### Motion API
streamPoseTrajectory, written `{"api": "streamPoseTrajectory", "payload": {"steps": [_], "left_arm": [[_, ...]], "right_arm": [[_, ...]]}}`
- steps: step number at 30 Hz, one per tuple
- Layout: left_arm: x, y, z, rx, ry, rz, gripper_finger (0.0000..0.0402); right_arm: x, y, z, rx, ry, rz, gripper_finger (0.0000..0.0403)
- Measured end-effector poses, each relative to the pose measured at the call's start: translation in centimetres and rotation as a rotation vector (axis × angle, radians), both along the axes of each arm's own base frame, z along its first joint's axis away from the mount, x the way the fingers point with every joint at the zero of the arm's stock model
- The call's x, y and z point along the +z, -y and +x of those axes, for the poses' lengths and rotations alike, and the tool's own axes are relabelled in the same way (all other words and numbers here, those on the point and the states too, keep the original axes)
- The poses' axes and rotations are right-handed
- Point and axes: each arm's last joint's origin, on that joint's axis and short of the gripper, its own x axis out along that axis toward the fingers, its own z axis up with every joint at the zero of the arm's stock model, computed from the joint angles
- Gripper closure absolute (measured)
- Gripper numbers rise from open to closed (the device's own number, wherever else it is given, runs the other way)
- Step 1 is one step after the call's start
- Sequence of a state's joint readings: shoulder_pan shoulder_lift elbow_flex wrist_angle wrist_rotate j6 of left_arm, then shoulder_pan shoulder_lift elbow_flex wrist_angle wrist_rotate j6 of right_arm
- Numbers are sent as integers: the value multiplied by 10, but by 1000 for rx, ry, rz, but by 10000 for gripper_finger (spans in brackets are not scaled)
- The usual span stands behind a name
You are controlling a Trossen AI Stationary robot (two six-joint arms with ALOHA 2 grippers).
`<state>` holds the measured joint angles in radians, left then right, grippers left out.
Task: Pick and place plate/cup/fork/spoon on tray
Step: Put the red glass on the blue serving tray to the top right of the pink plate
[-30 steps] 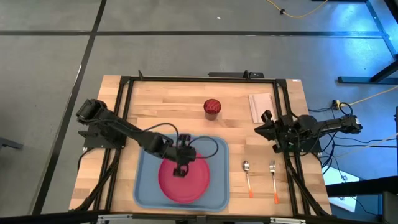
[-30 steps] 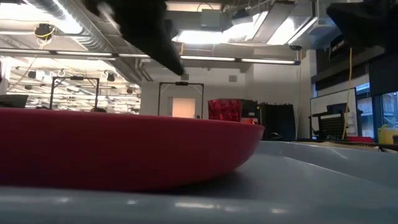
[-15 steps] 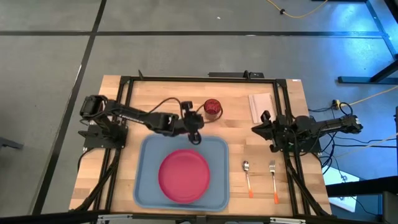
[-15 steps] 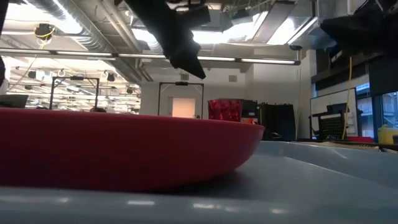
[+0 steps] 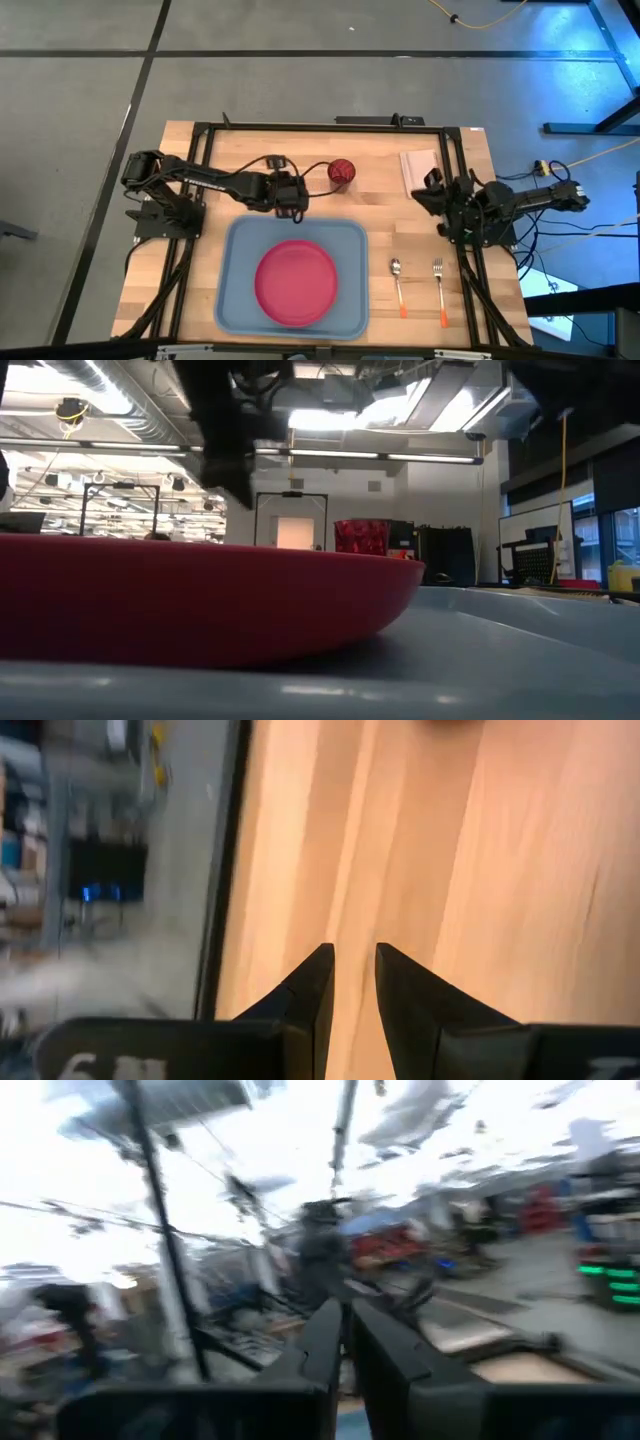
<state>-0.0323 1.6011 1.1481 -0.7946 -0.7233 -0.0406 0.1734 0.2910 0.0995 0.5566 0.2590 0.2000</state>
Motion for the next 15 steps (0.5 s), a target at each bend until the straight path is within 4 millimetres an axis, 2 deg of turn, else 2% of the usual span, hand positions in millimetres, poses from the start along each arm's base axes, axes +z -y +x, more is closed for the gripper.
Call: {"api": "streamPoseTrajectory", "payload": {"steps": [5,8,12,15], "left_arm": [[-5,-1,-17,109,-95,-22,333],[-11,-1,-21,125,-106,-27,333],[-18,2,-26,140,-121,-38,333],[-30,6,-33,138,-154,-57,333]], "right_arm": [[33,3,30,-156,-166,-83,368],[53,11,56,-275,-362,-134,368],[78,35,86,-477,-676,-114,368],[96,57,102,-535,-879,-71,368]]}}
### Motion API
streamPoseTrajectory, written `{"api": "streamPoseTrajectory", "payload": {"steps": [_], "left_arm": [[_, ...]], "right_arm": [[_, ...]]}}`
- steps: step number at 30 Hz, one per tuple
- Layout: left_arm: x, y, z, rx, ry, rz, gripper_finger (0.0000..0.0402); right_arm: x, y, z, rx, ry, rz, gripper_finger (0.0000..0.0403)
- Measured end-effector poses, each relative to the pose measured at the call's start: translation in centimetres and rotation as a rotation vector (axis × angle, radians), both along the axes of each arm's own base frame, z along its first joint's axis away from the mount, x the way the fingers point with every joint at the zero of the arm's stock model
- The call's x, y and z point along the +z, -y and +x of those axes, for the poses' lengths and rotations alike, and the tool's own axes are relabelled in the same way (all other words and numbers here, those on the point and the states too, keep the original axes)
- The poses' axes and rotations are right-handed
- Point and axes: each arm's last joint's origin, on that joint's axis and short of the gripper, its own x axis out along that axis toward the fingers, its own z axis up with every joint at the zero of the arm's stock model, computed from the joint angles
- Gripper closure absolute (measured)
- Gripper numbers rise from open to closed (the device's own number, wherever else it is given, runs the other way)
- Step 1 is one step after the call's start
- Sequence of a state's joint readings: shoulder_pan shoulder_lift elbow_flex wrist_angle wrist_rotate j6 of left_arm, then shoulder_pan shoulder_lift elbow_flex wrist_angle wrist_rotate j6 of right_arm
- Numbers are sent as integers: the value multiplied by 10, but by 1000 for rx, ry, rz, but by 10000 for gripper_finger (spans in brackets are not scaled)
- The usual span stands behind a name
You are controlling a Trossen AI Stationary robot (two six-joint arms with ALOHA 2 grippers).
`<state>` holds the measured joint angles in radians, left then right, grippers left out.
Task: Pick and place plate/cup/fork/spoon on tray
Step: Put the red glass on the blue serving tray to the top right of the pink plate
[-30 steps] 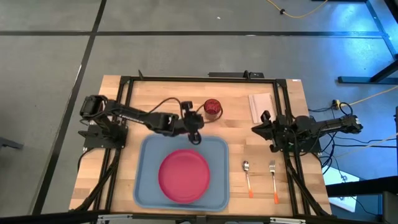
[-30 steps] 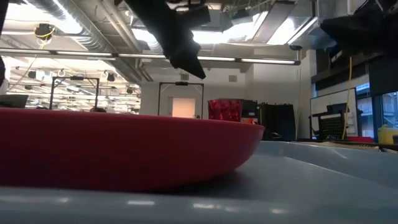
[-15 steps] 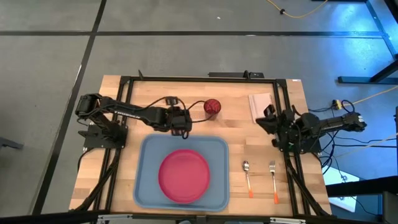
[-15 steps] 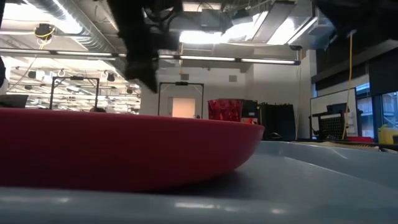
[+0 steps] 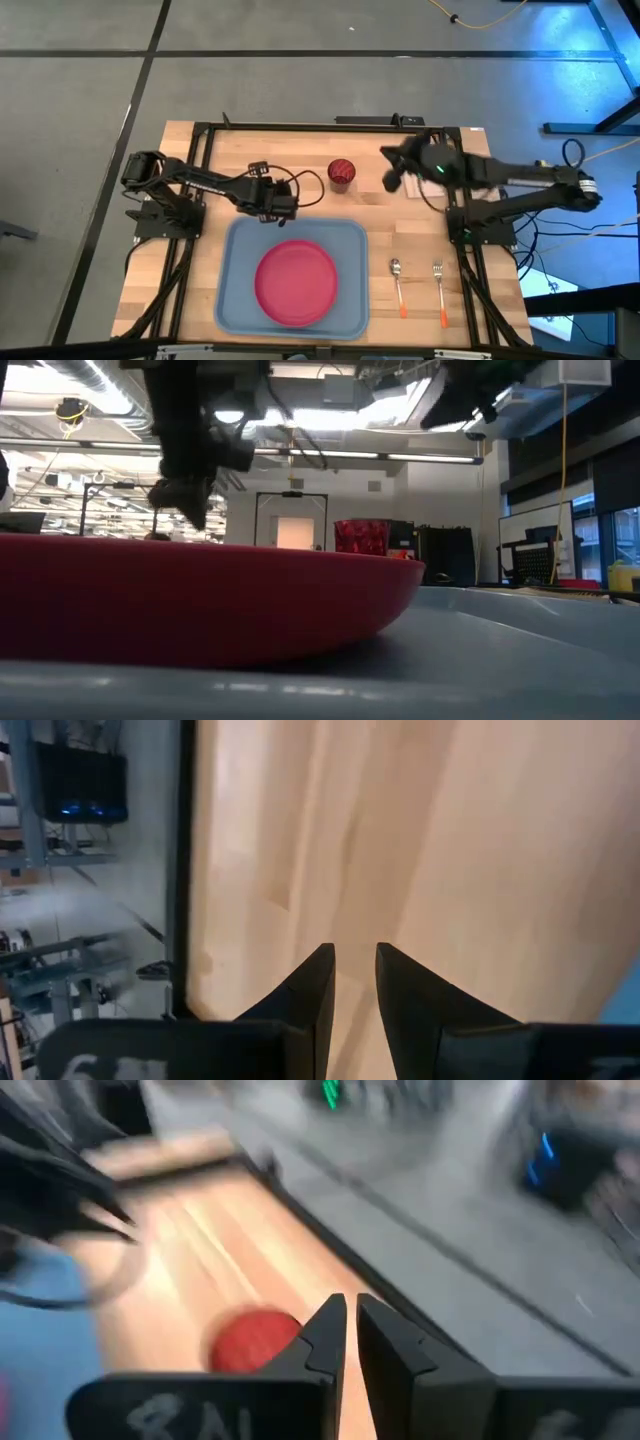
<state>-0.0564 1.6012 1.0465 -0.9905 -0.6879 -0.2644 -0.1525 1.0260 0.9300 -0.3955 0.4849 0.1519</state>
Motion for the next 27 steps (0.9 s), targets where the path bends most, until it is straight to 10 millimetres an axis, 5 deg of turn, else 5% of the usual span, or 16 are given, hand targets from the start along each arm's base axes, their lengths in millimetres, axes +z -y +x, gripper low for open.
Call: {"api": "streamPoseTrajectory", "payload": {"steps": [6,10,14,19,27], "left_arm": [[-26,8,-29,18,-23,-2,333],[-30,14,-50,0,84,-37,333],[-9,17,-66,-69,240,-54,333],[17,14,-91,-201,513,-120,333],[-4,16,-124,-472,992,-265,333]], "right_arm": [[32,46,34,144,-151,190,368],[29,64,58,396,-194,344,368],[16,71,79,580,-188,477,368],[-5,81,100,581,-217,501,368],[-49,91,123,556,-316,594,368]]}}
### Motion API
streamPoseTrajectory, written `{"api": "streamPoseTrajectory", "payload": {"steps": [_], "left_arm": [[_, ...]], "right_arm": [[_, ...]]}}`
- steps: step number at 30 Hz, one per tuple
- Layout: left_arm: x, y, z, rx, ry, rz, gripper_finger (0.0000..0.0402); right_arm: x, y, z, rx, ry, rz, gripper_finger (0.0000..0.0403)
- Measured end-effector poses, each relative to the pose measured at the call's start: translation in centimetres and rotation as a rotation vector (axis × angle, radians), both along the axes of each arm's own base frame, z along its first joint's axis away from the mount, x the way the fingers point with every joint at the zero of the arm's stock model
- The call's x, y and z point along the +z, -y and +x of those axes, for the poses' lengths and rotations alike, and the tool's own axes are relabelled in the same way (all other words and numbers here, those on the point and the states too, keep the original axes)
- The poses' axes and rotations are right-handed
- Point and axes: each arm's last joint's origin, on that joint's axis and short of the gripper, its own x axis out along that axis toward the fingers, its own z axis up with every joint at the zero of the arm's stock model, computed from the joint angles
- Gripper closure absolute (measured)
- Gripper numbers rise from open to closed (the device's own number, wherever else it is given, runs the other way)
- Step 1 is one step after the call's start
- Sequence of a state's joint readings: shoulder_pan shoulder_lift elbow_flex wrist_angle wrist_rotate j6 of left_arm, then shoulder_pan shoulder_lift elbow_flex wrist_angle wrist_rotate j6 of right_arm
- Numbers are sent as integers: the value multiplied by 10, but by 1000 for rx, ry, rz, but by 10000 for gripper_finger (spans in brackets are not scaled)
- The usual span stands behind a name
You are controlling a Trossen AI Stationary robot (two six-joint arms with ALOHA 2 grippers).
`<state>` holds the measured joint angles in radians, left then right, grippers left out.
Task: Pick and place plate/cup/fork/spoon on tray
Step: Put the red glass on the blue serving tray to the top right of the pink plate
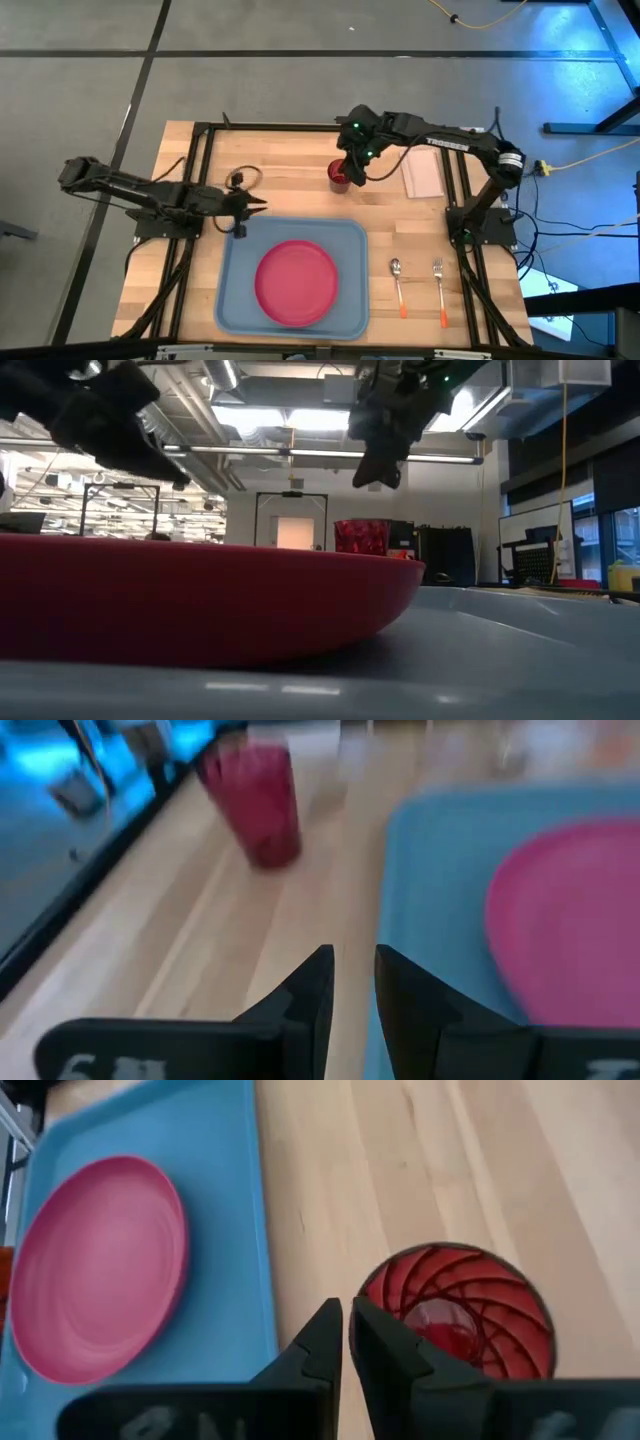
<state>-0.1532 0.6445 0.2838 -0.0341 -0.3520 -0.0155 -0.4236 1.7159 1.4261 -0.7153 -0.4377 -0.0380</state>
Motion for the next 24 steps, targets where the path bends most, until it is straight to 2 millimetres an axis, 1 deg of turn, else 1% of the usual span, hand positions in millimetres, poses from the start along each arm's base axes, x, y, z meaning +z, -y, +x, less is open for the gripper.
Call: {"api": "streamPoseTrajectory", "payload": {"steps": [3,6,7,10,14,16,22,24], "left_arm": [[0,-1,-6,-3,142,2,333],[7,-1,-9,-30,245,22,333],[7,-1,-10,-40,256,25,333],[6,0,-11,-70,250,16,333],[1,3,-11,-190,191,-11,333],[-1,4,-11,-221,185,-20,333],[-9,3,-12,-192,162,-14,333],[-9,3,-12,-174,165,-43,333]], "right_arm": [[-4,1,2,0,-3,2,368],[-4,2,4,-10,5,-15,368],[-3,3,5,-15,17,-29,368],[-1,5,8,-30,47,-66,368],[-1,4,11,-27,65,-75,368],[0,3,12,-23,74,-79,368],[0,-4,15,0,79,-78,368],[0,-8,17,11,80,-79,368]]}}
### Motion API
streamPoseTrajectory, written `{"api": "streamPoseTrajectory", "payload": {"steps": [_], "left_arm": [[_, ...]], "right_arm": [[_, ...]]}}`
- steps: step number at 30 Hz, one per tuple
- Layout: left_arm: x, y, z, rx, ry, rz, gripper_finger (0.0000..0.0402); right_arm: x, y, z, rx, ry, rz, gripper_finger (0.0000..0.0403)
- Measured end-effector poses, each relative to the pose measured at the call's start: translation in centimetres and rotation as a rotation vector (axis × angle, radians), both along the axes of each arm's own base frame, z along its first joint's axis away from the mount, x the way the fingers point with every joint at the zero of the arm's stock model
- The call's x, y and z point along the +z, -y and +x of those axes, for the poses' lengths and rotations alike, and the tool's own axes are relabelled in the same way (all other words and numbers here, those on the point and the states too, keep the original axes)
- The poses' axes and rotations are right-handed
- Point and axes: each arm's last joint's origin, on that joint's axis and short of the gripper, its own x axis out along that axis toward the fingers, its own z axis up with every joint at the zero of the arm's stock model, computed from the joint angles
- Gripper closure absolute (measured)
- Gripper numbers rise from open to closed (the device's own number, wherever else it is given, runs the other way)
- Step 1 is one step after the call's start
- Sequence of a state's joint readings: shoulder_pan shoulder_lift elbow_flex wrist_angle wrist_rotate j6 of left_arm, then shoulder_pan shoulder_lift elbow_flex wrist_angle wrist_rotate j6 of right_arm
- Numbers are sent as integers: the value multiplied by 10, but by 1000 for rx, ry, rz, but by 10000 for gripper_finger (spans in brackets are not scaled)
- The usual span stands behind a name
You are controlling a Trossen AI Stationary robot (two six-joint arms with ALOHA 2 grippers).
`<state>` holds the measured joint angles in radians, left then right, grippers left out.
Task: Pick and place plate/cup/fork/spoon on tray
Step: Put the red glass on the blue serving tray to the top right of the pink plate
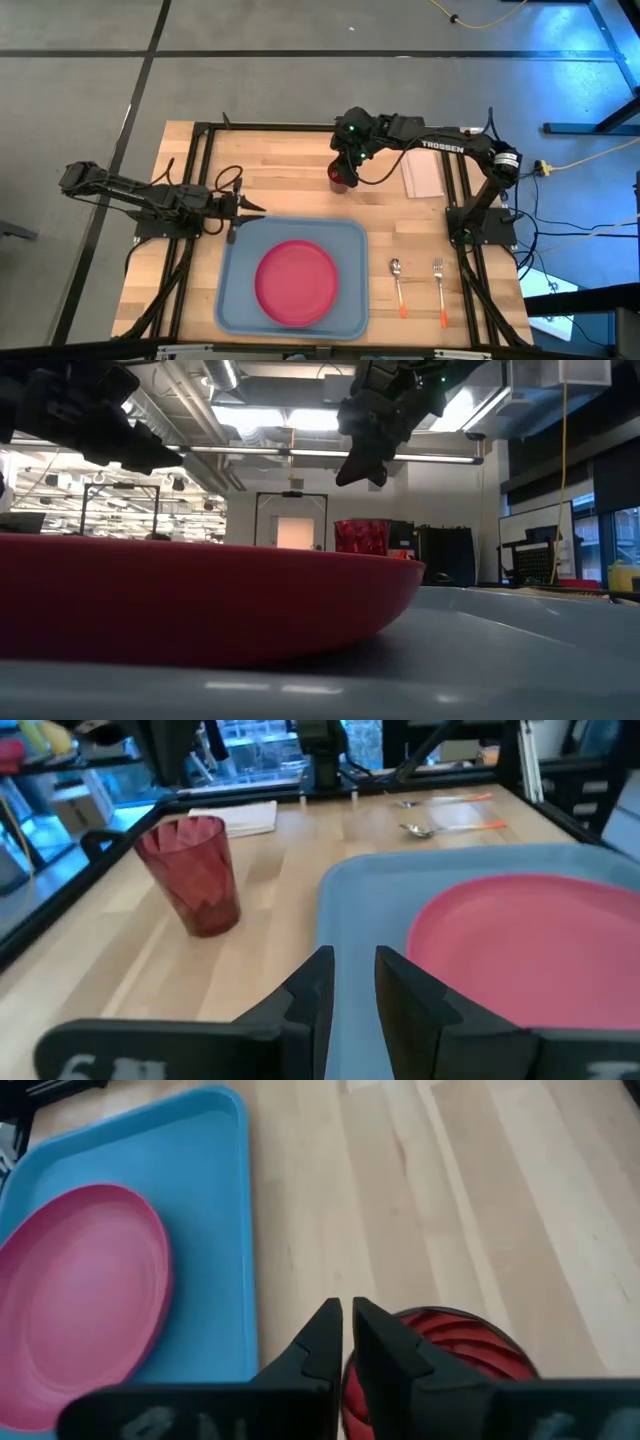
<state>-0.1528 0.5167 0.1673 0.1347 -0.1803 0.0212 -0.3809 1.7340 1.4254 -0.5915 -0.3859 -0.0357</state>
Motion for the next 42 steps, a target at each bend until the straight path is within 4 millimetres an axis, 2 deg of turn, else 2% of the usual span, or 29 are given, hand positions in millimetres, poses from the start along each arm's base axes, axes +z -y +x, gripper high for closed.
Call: {"api": "streamPoseTrajectory", "payload": {"steps": [8,14,19,23,26,29,33,42], "left_arm": [[0,1,0,30,5,-217,333],[0,0,0,37,5,-202,333],[-10,2,-3,-46,-114,-210,333],[-3,4,-5,-141,-54,-205,333],[-1,4,-7,-141,-39,-181,333],[-9,3,-11,-138,-29,-183,333],[-29,3,-16,-168,38,-208,333],[-23,3,-21,-204,133,-171,333]], "right_arm": [[1,-10,5,28,17,-6,368],[2,-13,6,38,25,-9,368],[2,-13,7,1,17,26,368],[1,-13,6,-3,16,30,368],[1,-13,7,-11,15,29,368],[1,-12,7,-51,3,16,368],[1,-12,7,-57,-1,9,368],[-1,-17,6,-82,-39,-29,368]]}}
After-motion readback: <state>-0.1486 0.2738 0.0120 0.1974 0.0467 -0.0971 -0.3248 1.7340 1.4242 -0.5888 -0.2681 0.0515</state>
